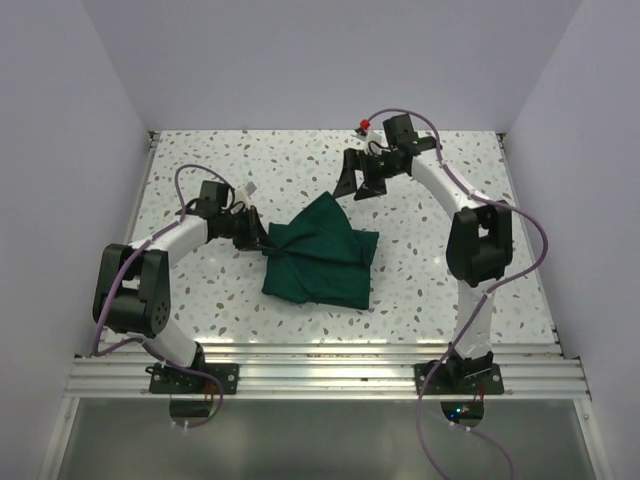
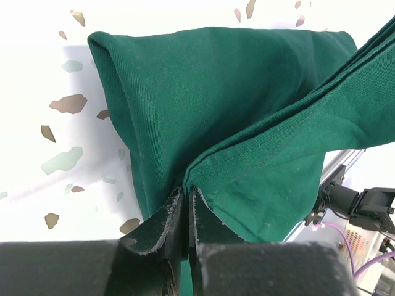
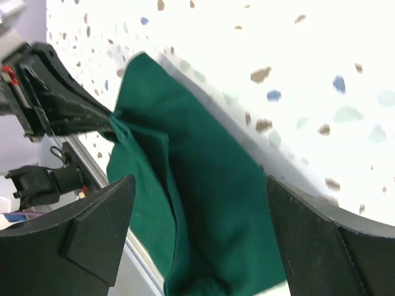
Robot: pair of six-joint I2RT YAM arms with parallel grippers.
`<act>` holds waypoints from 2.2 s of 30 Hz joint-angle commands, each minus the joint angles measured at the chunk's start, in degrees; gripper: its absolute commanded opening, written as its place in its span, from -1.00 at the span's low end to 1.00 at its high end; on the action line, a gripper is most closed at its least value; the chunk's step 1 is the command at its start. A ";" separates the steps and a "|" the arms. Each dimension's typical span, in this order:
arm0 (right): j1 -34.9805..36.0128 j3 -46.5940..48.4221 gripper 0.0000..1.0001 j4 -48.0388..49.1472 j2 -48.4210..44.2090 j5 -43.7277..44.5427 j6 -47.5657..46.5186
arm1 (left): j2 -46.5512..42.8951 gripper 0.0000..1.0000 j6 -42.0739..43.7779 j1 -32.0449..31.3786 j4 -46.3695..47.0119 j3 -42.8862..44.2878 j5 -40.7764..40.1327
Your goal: Prepare the surgical pack
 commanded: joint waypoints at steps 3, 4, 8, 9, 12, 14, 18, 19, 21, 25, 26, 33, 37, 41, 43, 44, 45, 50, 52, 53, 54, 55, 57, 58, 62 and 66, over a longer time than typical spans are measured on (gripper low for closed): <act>3.08 9.19 0.78 -1.29 4.84 -5.40 -1.31 | -0.95 -0.81 2.65 0.30 -2.12 -0.25 0.53; 3.70 10.06 0.77 -1.55 5.63 -5.31 -1.31 | -0.77 -0.81 2.65 0.30 -2.29 -0.08 0.62; 5.99 7.88 0.74 -0.24 4.94 -4.34 -0.96 | -0.77 -0.81 2.65 0.30 -2.03 0.54 0.97; 6.08 8.05 0.72 -0.93 5.02 -4.35 -1.31 | -0.77 -0.81 2.65 0.30 -2.03 0.54 0.97; 6.34 4.63 0.71 1.67 2.84 -4.44 -0.71 | -0.51 -0.81 2.65 0.30 -1.85 0.54 1.50; 6.25 4.53 0.56 0.56 3.09 -4.08 -0.43 | -0.60 -0.81 2.65 0.30 -1.68 0.45 1.85; 6.43 4.72 0.03 -2.09 3.71 -4.70 -1.31 | -1.47 -0.58 3.35 0.30 -1.67 0.54 1.77; 6.34 4.36 -0.27 -2.17 3.36 -4.61 -1.05 | -1.91 -0.52 3.44 0.30 -1.59 0.71 1.50; 6.60 3.57 -1.00 -3.22 2.04 -5.66 -0.35 | -3.57 -0.34 3.27 0.30 -1.41 1.24 0.80; 8.10 -0.99 -1.00 -1.83 -4.45 -7.50 2.63 | -6.92 -0.11 1.78 0.73 -2.38 2.47 -3.58; 8.62 -4.13 -1.00 -1.30 -6.38 -7.94 2.99 | -8.75 -0.05 1.34 1.08 -2.55 2.47 -6.47; 14.59 -18.82 -1.00 -6.12 -19.03 -6.99 -1.57 | -12.73 -0.03 -0.78 5.39 -3.43 4.14 -13.53; 18.02 -25.07 -1.00 -8.85 -21.07 -5.94 -4.03 | -12.20 -0.04 -1.04 5.92 -3.78 3.44 -14.23; 21.18 -29.39 -1.00 -7.18 -22.40 -6.63 -2.81 | -9.39 -0.11 -0.95 6.10 -4.22 3.44 -12.39; 22.59 -29.83 -1.00 -7.36 -22.22 -6.19 -2.81 | -8.77 -0.12 -0.87 6.10 -4.14 3.44 -11.51; 23.30 -30.79 -1.00 -7.27 -22.05 -6.02 -2.72 | -8.42 -0.12 -0.78 6.10 -4.31 3.53 -11.42; 24.43 -31.58 -1.00 -6.22 -21.96 -5.67 -2.11 | -8.33 -0.13 -0.69 6.10 -4.31 3.61 -11.24; 27.16 -33.78 -1.00 -4.81 -20.82 -3.39 -1.05 | -6.41 -0.15 0.28 6.10 -5.19 5.45 -9.58; 28.66 -33.61 -0.98 -3.76 -20.29 -3.73 -0.26 | -5.70 -0.18 0.54 6.01 -5.45 6.07 -8.61; 29.19 -33.52 -0.95 -3.67 -19.94 -3.64 -0.17 | -5.61 -0.18 0.54 6.10 -5.54 6.16 -8.52; 30.15 -33.43 -0.93 -3.84 -18.80 -4.25 -0.08 | -5.61 -0.18 0.54 6.10 -5.54 6.16 -8.34; 30.77 -33.17 -0.92 -4.10 -18.45 -4.08 -0.34 | -5.69 -0.18 0.54 6.18 -5.63 6.08 -8.26; 32.00 -32.99 -0.88 -4.10 -17.83 -3.12 -0.35 | -5.61 -0.18 0.72 6.10 -5.63 5.99 -8.17; 32.27 -32.91 -0.84 -4.02 -17.65 -2.42 -0.26 | -5.52 -0.19 0.80 6.10 -5.72 5.90 -7.99; 33.50 -32.56 -0.79 -2.96 -16.51 -0.58 0.88 | -4.90 -0.20 1.16 6.10 -5.89 5.46 -7.73; 34.55 -32.12 -0.69 -0.60 -14.84 1.54 2.81 | -4.55 -0.20 0.89 6.18 -6.24 4.41 -7.90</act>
